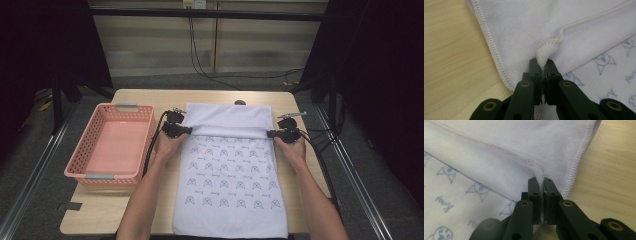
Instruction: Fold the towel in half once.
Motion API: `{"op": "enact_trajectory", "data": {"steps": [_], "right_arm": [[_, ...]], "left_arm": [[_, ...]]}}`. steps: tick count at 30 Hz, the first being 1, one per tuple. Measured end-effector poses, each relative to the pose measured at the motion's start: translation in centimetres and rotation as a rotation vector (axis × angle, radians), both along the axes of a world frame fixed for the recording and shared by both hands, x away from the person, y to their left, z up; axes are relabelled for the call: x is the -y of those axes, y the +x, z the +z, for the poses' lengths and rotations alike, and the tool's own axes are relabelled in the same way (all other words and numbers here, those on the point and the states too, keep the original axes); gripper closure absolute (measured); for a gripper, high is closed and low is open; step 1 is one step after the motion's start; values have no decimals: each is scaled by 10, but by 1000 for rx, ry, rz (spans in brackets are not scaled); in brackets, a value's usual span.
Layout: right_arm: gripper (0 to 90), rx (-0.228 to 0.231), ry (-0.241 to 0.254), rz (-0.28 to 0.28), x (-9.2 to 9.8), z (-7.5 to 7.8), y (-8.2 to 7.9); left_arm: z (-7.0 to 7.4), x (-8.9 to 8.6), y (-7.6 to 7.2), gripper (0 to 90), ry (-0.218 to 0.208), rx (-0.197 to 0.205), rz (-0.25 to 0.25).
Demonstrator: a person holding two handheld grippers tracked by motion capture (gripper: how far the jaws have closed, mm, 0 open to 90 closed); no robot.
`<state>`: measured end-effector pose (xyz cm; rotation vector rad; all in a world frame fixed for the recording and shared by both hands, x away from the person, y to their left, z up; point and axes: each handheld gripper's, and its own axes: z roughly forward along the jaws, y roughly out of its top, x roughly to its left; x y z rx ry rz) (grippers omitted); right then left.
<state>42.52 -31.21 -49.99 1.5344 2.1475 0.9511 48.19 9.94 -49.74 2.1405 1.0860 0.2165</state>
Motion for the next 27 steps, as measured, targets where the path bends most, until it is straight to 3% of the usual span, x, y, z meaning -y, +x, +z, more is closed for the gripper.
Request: {"op": "enact_trajectory", "data": {"steps": [1, 2, 3, 4, 5, 6, 7, 8, 9, 10, 11, 12, 13, 15, 19, 22, 23, 26, 27], "right_arm": [[867, 16, 16, 11, 2, 1, 0], [869, 38, 65, 20, 6, 8, -3], [870, 54, 91, 26, 8, 14, -5], [870, 54, 91, 26, 8, 14, -5], [871, 86, 133, 37, 14, 28, -8], [871, 86, 133, 37, 14, 28, -8], [872, 116, 163, 43, 21, 42, -12], [872, 116, 163, 43, 21, 42, -12], [871, 139, 187, 54, 26, 56, -17], [871, 139, 187, 54, 26, 56, -17], [871, 170, 200, 70, 28, 71, -24], [871, 170, 200, 70, 28, 71, -24], [872, 188, 204, 95, 29, 85, -32], [871, 203, 195, 111, 29, 92, -36], [871, 195, 180, 163, 31, 117, -60], [871, 203, 185, 174, 32, 124, -67], [871, 220, 203, 184, 33, 132, -76], [871, 245, 218, 196, 33, 142, -86], [871, 273, 224, 214, 32, 152, -98]], "left_arm": [[3, -1, -2, 870, -25, -6, -9], [7, -2, -4, 870, -47, 0, -10], [22, -6, -9, 870, -66, 31, -45], [22, -6, -9, 869, -66, 31, -45], [39, -10, -15, 869, -135, 62, -50], [39, -10, -15, 869, -135, 62, -50], [56, -13, -22, 869, -150, 91, -66], [56, -13, -22, 869, -150, 91, -66], [70, -16, -30, 869, -189, 123, -65], [70, -16, -30, 869, -189, 123, -65], [78, -19, -35, 869, -213, 139, -76], [85, -21, -39, 869, -198, 156, -93], [96, -25, -47, 869, -216, 165, -106], [100, -28, -52, 869, -239, 178, -109], [115, -36, -75, 869, -293, 208, -152], [122, -39, -83, 869, -306, 225, -167], [131, -43, -91, 869, -343, 239, -171], [143, -47, -102, 869, -344, 269, -179], [154, -51, -114, 868, -360, 293, -190]]}}
